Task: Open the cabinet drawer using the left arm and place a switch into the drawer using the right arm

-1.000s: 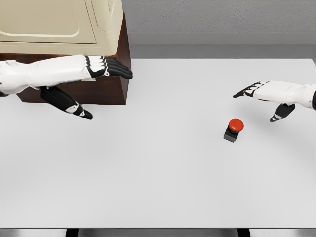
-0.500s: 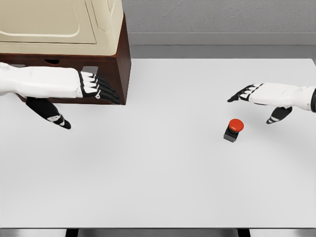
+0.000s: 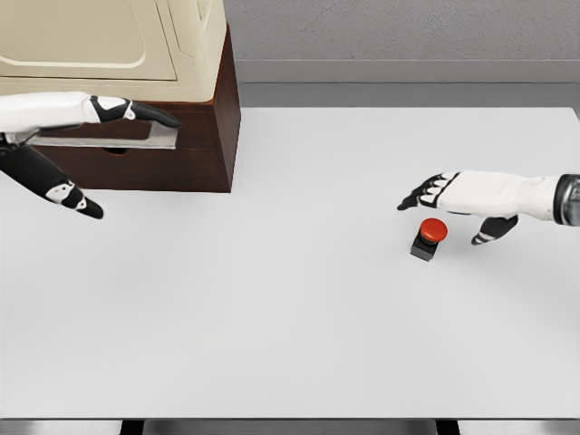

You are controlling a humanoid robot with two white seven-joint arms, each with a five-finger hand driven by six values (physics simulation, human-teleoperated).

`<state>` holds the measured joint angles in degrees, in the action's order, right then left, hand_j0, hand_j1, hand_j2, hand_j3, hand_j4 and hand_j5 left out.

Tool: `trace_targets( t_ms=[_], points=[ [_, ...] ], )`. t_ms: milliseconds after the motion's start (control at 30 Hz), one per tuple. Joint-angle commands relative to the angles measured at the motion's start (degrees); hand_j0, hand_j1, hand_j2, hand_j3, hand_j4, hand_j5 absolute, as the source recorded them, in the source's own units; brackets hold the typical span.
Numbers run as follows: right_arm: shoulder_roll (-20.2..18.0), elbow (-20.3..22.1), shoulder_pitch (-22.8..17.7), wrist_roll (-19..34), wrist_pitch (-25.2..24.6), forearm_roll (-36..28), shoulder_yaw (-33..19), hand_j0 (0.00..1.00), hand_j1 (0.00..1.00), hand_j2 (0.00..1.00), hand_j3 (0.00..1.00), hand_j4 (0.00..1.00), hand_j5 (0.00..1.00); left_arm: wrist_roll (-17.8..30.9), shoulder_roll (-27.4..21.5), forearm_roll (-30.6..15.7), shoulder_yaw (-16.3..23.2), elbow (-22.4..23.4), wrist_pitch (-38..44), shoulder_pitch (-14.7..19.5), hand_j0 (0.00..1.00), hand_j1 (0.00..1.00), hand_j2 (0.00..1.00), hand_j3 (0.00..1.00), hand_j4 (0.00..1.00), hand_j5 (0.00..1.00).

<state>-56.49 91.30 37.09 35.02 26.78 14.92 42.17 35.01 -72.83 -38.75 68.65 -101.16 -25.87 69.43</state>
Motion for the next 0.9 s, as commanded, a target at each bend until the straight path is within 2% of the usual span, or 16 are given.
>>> trace_targets(
  t_ms=[0, 167, 200, 367, 500, 667, 867],
  points=[
    [-0.02, 0.72, -0.09, -0.02, -0.15, -0.24, 0.02, 1.0, 1.0, 1.0, 1.0, 1.0, 1.0, -0.01, -0.73, 0.08, -0.01, 0.0, 3.55, 0.0, 1.0, 1.0, 1.0, 1.0, 1.0, 1.0],
    [0.24, 0.72, -0.44, -0.02, -0.15, -0.24, 0.11, 1.0, 1.0, 1.0, 1.0, 1.0, 1.0, -0.01, -0.47, 2.28, -0.1, 0.0, 3.72, 0.18, 1.0, 1.0, 1.0, 1.0, 1.0, 1.0],
    [0.42, 0.72, -0.44, -0.02, -0.15, -0.24, 0.55, 1.0, 1.0, 1.0, 1.0, 1.0, 1.0, -0.01, -0.56, 3.95, -0.27, 0.0, 3.72, 0.18, 1.0, 1.0, 1.0, 1.0, 1.0, 1.0],
    [0.68, 0.72, -0.44, -0.02, -0.15, -0.24, 1.25, 1.0, 1.0, 1.0, 1.0, 1.0, 1.0, -0.01, -0.38, 6.15, -0.98, 0.0, 8.29, 0.18, 1.0, 1.0, 1.0, 1.0, 1.0, 1.0],
    [0.77, 0.55, -0.44, -0.02, -0.15, -0.33, 1.95, 0.98, 0.98, 0.98, 0.98, 0.98, 0.98, -0.01, -0.38, 5.88, -0.89, 0.0, 20.6, 0.09, 1.0, 1.0, 1.0, 1.0, 1.0, 1.0],
    [1.56, 0.63, -0.44, -0.02, 0.11, -0.24, 2.13, 0.94, 0.94, 0.94, 0.94, 0.94, 0.94, -0.01, -0.2, 6.23, -1.15, 0.53, 23.94, -1.4, 1.0, 1.0, 1.0, 1.0, 1.0, 1.0],
    [2.7, 0.63, -0.26, -0.02, 0.02, -0.24, 2.57, 0.94, 0.94, 0.94, 0.94, 0.94, 0.94, -0.01, 0.32, 5.71, -2.12, 4.13, 23.94, -2.11, 1.0, 1.0, 1.0, 1.0, 1.0, 1.0]
  ],
)
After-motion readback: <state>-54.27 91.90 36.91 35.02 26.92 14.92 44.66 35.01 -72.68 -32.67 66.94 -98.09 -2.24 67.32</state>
